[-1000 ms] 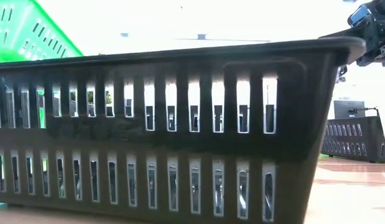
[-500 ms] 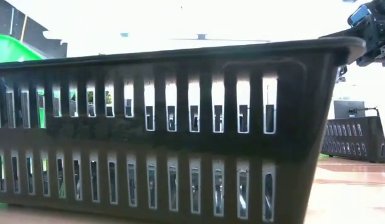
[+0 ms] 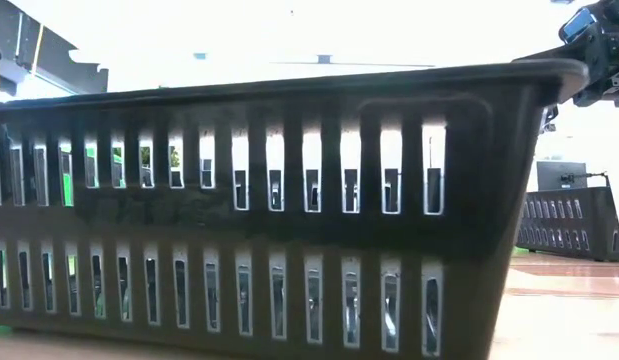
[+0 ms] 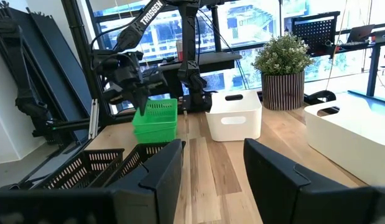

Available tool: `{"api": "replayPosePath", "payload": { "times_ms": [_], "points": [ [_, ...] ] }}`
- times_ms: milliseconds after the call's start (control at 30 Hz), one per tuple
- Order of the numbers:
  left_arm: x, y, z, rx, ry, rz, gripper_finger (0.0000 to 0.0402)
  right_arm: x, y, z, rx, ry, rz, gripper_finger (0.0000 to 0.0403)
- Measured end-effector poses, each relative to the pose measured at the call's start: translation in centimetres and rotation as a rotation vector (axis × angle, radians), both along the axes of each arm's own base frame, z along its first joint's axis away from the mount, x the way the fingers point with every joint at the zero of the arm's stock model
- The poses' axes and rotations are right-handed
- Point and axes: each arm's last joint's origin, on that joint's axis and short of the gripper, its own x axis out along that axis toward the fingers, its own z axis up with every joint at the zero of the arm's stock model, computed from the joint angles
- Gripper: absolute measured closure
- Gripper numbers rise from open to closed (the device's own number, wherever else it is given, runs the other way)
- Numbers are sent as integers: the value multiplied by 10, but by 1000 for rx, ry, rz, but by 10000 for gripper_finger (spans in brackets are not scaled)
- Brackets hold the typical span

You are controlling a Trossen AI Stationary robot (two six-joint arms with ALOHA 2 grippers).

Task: Stack baskets by color
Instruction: Stack the middle green bin on the bottom left green bin, then stack the bottom white bin on the top white bin

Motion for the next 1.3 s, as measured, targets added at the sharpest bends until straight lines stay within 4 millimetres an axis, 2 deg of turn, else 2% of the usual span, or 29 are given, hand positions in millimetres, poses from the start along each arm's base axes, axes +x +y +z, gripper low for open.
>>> {"api": "replayPosePath", "payload": {
  "times_ms": [267, 633, 867, 1033, 1300],
  "points": [
    [3, 3, 1, -18, -1, 30, 373, 0, 0, 0, 0, 0, 0, 242],
    [3, 2, 1, -26, -4, 38, 274, 0, 0, 0, 0, 0, 0, 242],
    [6, -1, 11, -41, -14, 36, 222, 0, 0, 0, 0, 0, 0, 242],
    [9, 3, 22, -62, -35, 38, 209, 0, 0, 0, 0, 0, 0, 242],
    [17, 26, 45, -119, -109, 97, 211, 0, 0, 0, 0, 0, 0, 242]
  ]
}}
